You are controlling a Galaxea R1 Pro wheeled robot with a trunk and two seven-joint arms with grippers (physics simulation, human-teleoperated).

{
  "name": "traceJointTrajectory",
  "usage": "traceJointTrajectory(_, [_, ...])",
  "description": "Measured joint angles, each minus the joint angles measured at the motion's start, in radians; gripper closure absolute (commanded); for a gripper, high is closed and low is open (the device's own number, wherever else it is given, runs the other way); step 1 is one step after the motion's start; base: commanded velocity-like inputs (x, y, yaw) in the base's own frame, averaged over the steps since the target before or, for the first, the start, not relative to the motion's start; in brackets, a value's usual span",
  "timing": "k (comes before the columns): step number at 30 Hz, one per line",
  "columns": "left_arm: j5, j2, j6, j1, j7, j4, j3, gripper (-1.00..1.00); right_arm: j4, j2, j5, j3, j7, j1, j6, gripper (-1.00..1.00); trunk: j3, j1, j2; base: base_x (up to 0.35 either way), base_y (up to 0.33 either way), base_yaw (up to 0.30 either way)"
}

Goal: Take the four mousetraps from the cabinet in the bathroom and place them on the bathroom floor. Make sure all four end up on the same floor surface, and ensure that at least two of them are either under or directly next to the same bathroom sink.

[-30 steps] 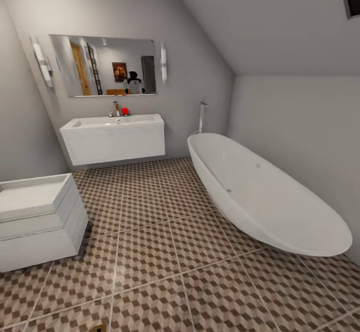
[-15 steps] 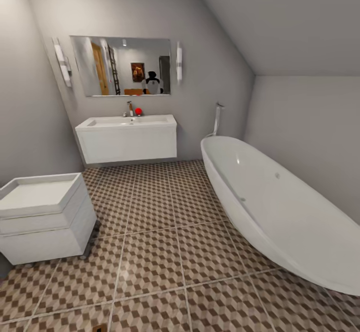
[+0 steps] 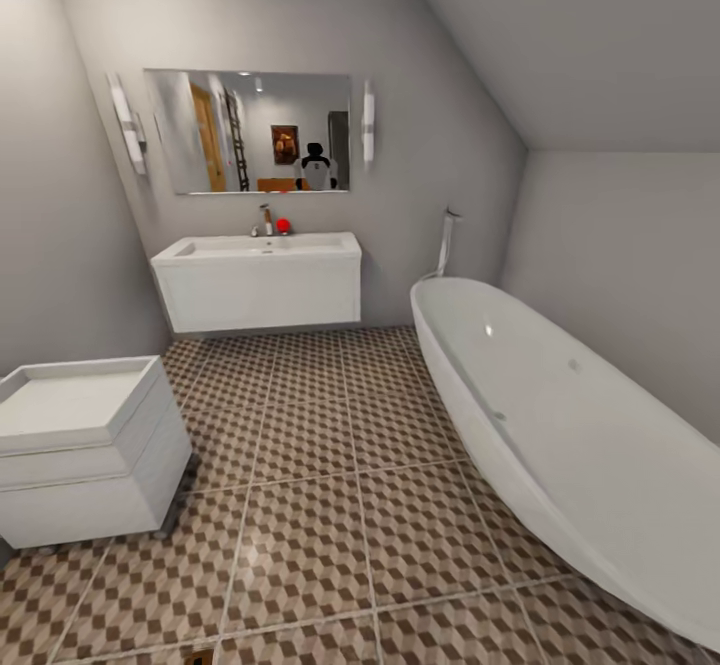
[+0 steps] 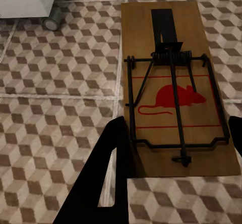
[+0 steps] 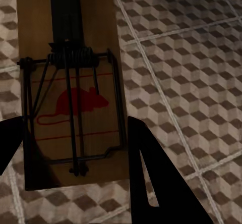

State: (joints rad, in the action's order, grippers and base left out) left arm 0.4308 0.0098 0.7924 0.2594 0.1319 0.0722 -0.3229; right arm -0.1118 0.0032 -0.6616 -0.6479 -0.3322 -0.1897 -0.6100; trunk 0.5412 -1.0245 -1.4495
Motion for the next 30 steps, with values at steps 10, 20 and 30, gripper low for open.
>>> traceJointTrajectory(10, [0.000,0.000,0.000,0.000,-0.001,0.000,0.000,1.00,0.000,0.000,0.000,0.000,0.000,0.000,0.000,1.00,0.000,0.000,0.000,0.282,0.000,0.051])
traceJointTrajectory(20, [0.000,0.000,0.000,0.000,0.000,0.001,0.000,1.00,0.001,0.000,0.000,0.000,0.000,0.000,0.000,1.00,0.000,0.000,0.000,0.282,0.000,0.012])
traceJointTrajectory(30, [0.000,0.000,0.000,0.000,-0.001,0.001,0.000,1.00,0.006,0.000,0.000,0.000,0.000,0.000,0.000,1.00,0.000,0.000,0.000,0.282,0.002,0.038])
